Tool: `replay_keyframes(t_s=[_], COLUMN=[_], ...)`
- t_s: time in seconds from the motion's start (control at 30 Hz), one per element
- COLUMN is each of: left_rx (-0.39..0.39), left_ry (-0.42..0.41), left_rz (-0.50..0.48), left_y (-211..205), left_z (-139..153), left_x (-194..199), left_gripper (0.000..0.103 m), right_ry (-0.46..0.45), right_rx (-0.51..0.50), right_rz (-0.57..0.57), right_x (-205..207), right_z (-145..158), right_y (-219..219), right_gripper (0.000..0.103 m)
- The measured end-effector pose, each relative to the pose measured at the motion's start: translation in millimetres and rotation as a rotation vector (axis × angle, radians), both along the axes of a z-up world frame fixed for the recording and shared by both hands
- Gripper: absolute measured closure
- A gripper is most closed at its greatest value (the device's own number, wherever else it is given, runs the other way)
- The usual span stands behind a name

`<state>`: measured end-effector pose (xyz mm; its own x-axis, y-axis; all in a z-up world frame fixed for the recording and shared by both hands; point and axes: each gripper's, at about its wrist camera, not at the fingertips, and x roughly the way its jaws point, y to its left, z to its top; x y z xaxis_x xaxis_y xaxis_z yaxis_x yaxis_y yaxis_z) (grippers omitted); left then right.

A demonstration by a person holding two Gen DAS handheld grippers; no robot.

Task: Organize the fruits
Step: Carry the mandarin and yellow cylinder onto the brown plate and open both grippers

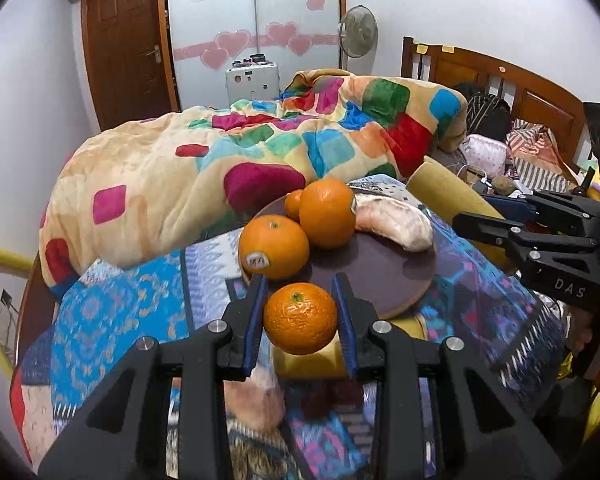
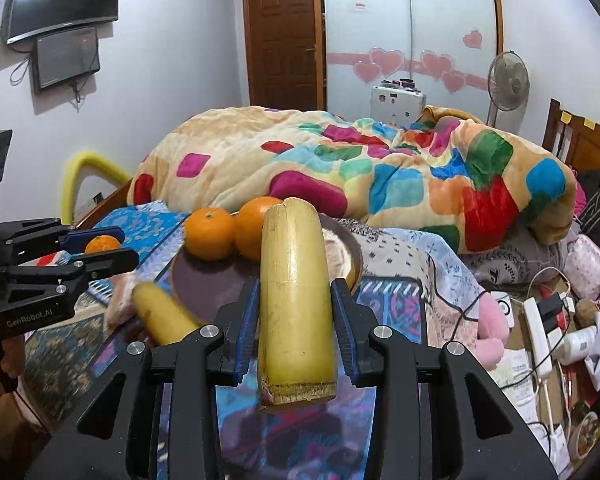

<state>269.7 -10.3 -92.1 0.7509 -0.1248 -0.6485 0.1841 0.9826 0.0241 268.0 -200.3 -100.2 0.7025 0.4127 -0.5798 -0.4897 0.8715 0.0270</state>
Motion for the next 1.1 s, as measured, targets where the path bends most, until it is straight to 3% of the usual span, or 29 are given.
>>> replay_keyframes(t_s=[0.53,0.8,1.1], left_rx=[0.026,0.053,0.028], left_ry=[0.061,0.048,0.064], left_rz=[-0.005,-0.006,-0.009], left_y=[-11,-15,-12], left_z=[-26,-27,-22], left_x=[51,53,50], left_gripper=[0.070,0.070,0.061], right_ry=[0.103,0.115,0.117], right_rx=[-0.008,-0.016,-0.028], right_rz=[-0.032,-0.044,-0.019], right_x=[56,59,53], right_z=[-21,-21,-20], right_y=[27,28,30], right_gripper=[0.070,0.070,0.066])
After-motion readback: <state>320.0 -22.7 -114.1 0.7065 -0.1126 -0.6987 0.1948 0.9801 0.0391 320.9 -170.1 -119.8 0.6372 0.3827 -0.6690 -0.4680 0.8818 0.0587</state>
